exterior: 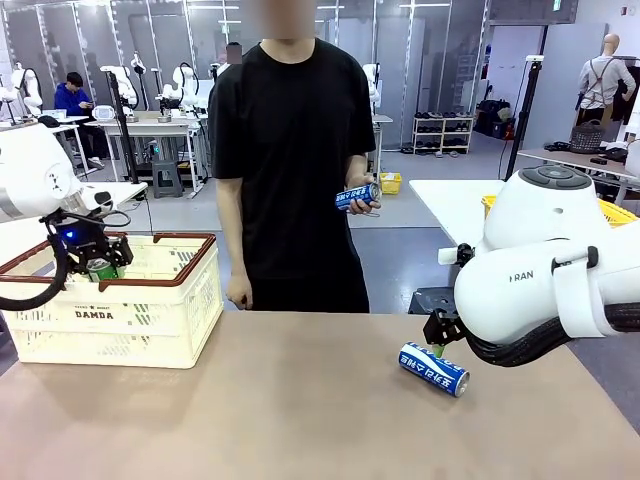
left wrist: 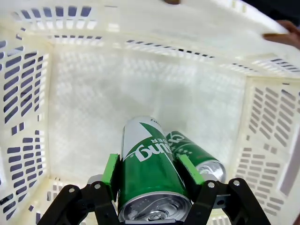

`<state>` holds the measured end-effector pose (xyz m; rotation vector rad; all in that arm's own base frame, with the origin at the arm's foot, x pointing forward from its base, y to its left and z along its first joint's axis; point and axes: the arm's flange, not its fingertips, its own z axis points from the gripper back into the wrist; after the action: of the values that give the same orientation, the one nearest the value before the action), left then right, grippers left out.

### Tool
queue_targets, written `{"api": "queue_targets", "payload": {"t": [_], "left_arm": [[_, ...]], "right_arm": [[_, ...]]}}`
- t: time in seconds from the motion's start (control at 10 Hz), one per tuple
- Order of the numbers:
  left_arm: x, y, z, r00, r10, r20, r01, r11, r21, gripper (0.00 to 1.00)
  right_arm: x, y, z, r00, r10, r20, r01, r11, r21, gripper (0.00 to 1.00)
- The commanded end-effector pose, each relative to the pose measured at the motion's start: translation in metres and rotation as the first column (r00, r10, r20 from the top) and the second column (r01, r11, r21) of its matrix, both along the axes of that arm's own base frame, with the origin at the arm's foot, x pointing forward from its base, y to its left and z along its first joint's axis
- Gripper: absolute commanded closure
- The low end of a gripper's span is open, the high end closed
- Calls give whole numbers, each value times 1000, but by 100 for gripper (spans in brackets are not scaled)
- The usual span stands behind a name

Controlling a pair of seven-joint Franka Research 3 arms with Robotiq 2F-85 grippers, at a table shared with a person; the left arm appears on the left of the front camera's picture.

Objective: Place the drinks into the Shopping basket.
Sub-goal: Pick up one drink and place it into the Shopping basket.

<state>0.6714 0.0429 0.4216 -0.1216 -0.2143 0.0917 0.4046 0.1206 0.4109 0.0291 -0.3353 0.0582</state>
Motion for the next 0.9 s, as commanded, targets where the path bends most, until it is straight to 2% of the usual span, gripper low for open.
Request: {"api": "queue_targets", "payload": {"t": [0.0, 0.4, 0.8], "left_arm": [[0, 6, -8, 999, 19, 30, -19, 1000, -18, 39], [-3, 8, -40, 1000, 17, -23, -18, 1000, -23, 39], [-11, 9, -52, 999, 17, -49, -18, 1000, -12, 39]], "right_arm": [[0, -1, -2, 1000, 6, 7, -6, 1000, -7, 0], [0, -1, -2, 1000, 6, 7, -6, 1000, -7, 0], [0, -1, -2, 1000, 6, 7, -6, 1000, -7, 0]]}}
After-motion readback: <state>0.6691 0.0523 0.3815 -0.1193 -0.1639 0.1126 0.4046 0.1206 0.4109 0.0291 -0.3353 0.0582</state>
